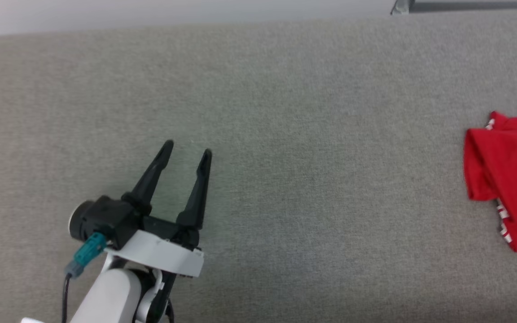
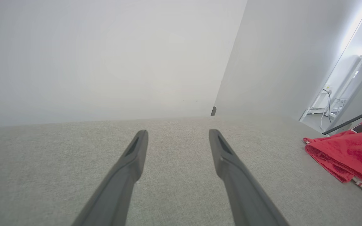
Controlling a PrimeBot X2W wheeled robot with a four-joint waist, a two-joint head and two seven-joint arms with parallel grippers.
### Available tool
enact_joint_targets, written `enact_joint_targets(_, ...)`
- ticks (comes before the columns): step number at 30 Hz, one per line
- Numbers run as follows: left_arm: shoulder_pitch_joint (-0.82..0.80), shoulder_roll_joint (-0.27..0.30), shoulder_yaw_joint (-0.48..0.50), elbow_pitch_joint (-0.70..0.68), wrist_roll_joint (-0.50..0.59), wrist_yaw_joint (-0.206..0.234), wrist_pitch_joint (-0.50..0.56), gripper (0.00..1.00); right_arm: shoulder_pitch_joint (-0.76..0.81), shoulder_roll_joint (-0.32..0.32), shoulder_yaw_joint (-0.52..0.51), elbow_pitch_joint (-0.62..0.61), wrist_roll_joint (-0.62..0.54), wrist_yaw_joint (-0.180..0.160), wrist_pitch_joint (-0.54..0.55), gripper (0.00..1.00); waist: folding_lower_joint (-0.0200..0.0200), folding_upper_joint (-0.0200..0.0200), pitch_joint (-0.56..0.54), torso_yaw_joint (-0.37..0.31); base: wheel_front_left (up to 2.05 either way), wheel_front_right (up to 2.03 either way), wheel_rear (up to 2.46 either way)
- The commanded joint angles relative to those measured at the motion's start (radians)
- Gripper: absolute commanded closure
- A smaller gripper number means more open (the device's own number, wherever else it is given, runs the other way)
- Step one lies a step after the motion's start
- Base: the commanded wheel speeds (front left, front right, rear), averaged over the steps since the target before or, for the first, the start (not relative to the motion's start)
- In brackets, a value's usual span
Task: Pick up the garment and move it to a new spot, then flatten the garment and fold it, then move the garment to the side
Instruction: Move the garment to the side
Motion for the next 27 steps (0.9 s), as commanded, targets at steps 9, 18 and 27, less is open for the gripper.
enact_joint_targets(9,-0.056,0.009,-0.030,-0.056,0.027,-0.003,0.047,0.00,-0.083,0.037,0.020,0.116,-0.064,-0.001,-0.099,1.00,0.0000,0.0000,0.077,-0.043,0.00,0.00,0.00)
enact_joint_targets(18,-0.065,0.021,-0.036,-0.071,0.027,0.002,0.061,0.00,-0.163,0.072,0.034,0.236,-0.165,-0.001,-0.229,1.00,0.0000,0.0000,0.093,-0.044,0.00,0.00,0.00)
enact_joint_targets(27,-0.046,0.010,-0.035,-0.041,0.003,0.005,0.041,0.00,-0.197,0.080,0.035,0.320,-0.197,-0.001,-0.300,0.00,0.0000,0.0000,0.047,-0.032,0.00,0.00,0.00)
